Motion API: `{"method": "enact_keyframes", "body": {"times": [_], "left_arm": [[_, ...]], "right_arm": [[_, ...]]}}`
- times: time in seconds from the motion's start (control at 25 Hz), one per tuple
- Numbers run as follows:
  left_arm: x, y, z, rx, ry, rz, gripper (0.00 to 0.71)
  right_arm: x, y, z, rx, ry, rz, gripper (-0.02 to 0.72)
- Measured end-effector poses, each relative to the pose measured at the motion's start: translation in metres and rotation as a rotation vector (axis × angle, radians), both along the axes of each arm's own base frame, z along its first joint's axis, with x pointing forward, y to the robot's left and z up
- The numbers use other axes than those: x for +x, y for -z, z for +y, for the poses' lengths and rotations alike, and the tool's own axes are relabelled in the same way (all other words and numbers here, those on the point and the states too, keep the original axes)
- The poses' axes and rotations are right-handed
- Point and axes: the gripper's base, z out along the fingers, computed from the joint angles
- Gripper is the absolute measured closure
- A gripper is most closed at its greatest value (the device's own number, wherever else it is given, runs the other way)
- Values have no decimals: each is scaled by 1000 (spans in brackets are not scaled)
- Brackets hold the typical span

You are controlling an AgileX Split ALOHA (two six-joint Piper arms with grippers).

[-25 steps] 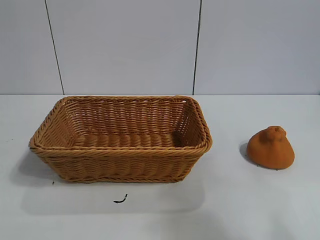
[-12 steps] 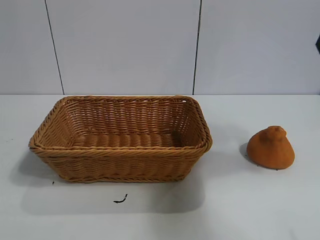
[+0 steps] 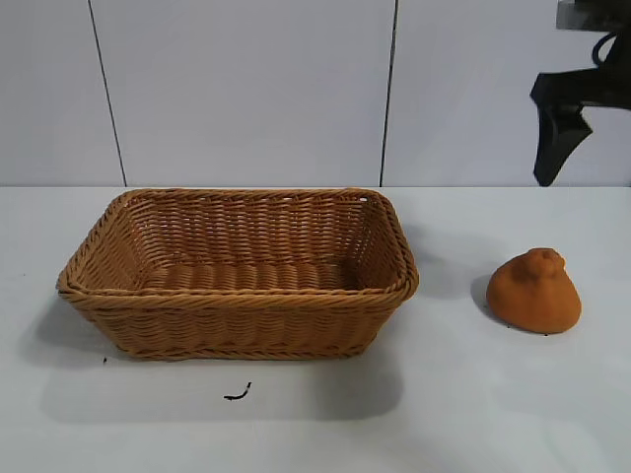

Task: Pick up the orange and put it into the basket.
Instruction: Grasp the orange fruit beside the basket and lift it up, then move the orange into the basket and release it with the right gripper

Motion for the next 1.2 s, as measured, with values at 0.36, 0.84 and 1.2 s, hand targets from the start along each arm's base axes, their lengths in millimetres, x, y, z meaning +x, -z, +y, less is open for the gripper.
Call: {"method": "enact_keyframes", "body": {"times": [0.36, 0.84, 1.2], "left_arm": [[0, 0, 0, 0, 0, 0, 14], [0, 0, 0, 0, 0, 0, 14], [0, 0, 0, 0, 0, 0, 14]], "right_arm": [[10, 46, 0, -2, 10, 33, 139], [14, 13, 1, 0, -4, 19, 639], [35, -92, 10, 25, -47, -77, 639]]}}
